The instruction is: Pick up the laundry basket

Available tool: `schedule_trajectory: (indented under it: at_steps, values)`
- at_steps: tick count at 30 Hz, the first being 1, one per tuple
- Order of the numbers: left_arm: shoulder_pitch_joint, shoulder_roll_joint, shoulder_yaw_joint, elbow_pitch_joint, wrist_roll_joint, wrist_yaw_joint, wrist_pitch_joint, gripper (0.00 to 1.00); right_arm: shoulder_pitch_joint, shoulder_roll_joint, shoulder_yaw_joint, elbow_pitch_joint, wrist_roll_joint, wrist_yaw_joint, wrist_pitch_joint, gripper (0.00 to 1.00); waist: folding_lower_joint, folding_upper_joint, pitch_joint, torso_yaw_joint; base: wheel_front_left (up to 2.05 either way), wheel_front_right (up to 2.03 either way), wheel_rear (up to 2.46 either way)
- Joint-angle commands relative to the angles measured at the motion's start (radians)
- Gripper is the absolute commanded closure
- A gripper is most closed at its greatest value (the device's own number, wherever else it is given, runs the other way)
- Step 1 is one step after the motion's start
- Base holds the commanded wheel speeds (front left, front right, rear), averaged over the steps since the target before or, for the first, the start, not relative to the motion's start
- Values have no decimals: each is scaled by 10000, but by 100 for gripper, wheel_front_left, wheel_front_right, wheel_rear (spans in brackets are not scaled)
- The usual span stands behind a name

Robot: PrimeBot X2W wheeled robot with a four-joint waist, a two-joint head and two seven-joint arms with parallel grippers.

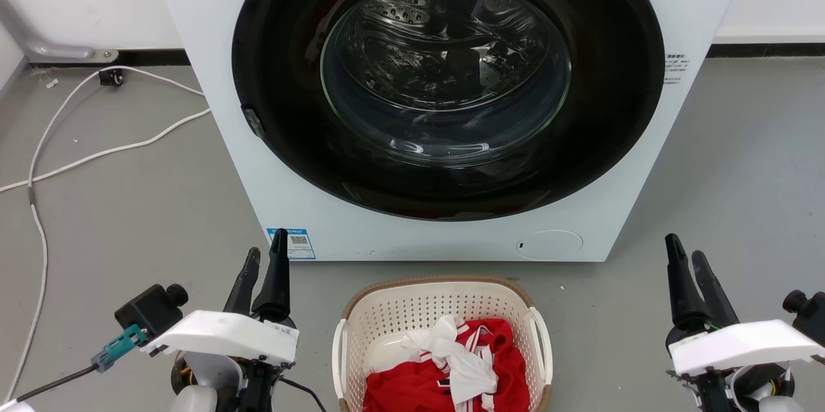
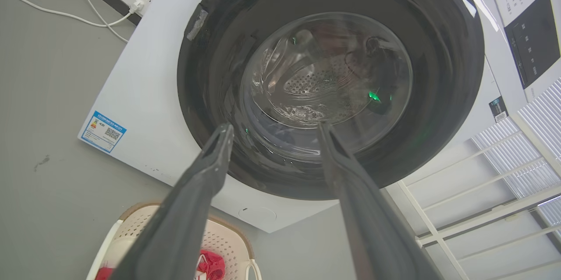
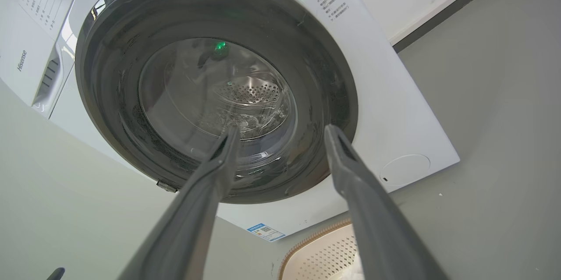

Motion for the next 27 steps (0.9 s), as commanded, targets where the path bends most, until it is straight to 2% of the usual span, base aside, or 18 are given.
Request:
schedule_trajectory:
  at_steps: [1,27]
  values:
    - [-308,34,-65,-125,399,29,-108,0,-90,-10,45,-154,-440,1,-108,0,0,0,2,2,0,0,0]
    - [-598,142,-672,101,3852,470,-873,0,-50,8,283,-223,-4101,1,-675,0,0,0,21,67,0,0,0]
